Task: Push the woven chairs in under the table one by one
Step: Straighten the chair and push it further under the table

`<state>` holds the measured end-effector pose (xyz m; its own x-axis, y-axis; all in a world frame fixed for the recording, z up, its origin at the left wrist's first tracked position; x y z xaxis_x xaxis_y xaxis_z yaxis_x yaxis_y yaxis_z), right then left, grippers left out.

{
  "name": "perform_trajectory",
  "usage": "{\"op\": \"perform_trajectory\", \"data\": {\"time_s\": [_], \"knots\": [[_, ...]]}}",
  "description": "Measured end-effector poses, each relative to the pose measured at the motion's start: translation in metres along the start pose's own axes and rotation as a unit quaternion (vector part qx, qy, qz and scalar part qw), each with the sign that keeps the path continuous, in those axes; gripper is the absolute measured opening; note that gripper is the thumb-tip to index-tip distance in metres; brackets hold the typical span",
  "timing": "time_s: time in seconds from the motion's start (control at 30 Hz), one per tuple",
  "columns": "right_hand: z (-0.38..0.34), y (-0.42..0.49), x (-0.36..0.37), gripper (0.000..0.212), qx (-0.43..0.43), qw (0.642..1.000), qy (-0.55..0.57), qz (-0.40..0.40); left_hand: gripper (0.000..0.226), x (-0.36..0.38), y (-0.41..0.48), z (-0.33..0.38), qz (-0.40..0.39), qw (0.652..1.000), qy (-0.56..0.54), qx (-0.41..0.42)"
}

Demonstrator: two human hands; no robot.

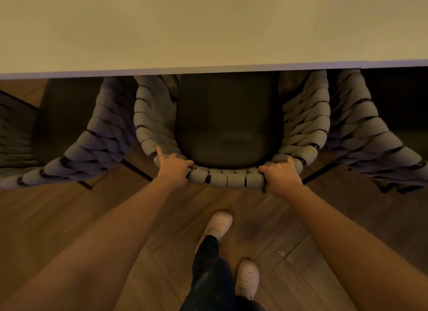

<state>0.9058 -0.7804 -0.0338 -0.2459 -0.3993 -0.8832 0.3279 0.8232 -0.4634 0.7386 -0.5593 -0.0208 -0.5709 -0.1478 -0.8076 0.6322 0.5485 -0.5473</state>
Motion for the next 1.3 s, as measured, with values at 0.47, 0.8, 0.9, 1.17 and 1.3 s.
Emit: {"op": "perform_trajectory", "data": {"time_s": [0.47,0.8,0.9,1.17,1.3], "knots": [[0.009,-0.005,-0.004,0.015,-0.001,1.0,0.005,-0.014,0.037,0.003,0.001,0.008,-0.018,1.0,-0.025,-0.006],[-0.007,0.0,-0.01,0.024,-0.006,1.0,-0.019,-0.019,0.045,-0.001,0.0,0.001,-0.046,0.999,0.015,-0.018],[-0.006,0.0,-0.01,0.025,-0.006,1.0,-0.015,-0.015,0.045,0.0,-0.001,0.002,-0.042,0.999,0.02,-0.015],[-0.004,-0.003,-0.012,0.053,-0.023,0.998,0.013,-0.057,0.075,-0.005,0.005,0.003,-0.123,0.99,0.064,0.014],[0.005,-0.014,-0.009,0.086,-0.046,0.997,0.065,-0.023,0.109,-0.016,0.011,0.023,-0.221,0.974,-0.003,0.057]]}}
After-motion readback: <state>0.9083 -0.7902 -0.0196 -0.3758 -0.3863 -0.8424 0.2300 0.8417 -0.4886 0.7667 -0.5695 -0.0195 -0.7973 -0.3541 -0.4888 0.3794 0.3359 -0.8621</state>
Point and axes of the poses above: each hand's wrist, its own y-axis towards the middle knuckle, its own x-axis out of the palm, z = x × y, the point moved 3 cm from there along y, towards the middle knuckle, and after that the axes turned 8 degrees about -x, right-handed, at the moved point
